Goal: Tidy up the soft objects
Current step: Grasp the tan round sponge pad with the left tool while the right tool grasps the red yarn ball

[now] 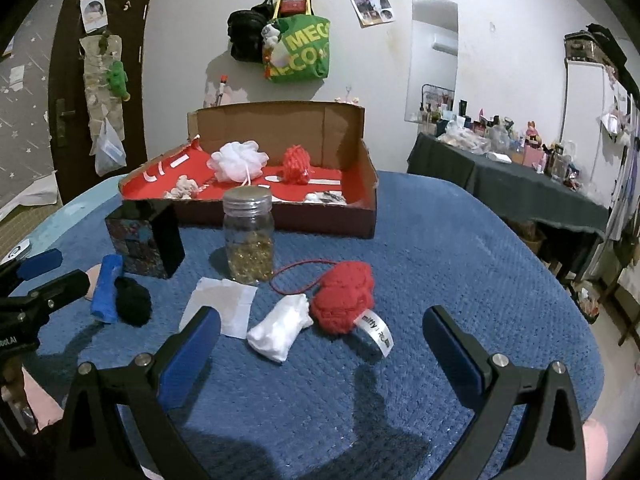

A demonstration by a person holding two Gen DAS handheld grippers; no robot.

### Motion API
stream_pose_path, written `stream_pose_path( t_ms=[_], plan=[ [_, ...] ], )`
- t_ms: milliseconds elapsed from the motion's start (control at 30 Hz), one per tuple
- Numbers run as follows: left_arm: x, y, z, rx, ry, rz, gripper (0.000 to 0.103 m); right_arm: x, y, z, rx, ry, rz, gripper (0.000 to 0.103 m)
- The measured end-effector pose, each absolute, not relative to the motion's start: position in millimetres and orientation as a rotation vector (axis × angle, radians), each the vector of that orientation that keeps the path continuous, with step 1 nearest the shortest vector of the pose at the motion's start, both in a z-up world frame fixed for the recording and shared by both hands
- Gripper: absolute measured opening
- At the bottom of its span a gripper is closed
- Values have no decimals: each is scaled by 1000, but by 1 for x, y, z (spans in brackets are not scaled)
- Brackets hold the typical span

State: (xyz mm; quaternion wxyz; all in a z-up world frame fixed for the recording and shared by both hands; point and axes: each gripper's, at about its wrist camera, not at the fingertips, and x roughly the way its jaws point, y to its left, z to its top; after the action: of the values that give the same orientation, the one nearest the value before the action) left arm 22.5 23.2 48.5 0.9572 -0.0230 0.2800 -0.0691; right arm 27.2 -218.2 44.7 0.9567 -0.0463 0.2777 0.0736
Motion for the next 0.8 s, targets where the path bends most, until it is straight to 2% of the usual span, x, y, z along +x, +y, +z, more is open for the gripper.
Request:
stream_pose_path(
  t_ms=[800],
  plan=[
    [71, 66, 26, 68, 790, -202, 91, 95, -237, 30, -73, 697, 53, 103]
  ],
)
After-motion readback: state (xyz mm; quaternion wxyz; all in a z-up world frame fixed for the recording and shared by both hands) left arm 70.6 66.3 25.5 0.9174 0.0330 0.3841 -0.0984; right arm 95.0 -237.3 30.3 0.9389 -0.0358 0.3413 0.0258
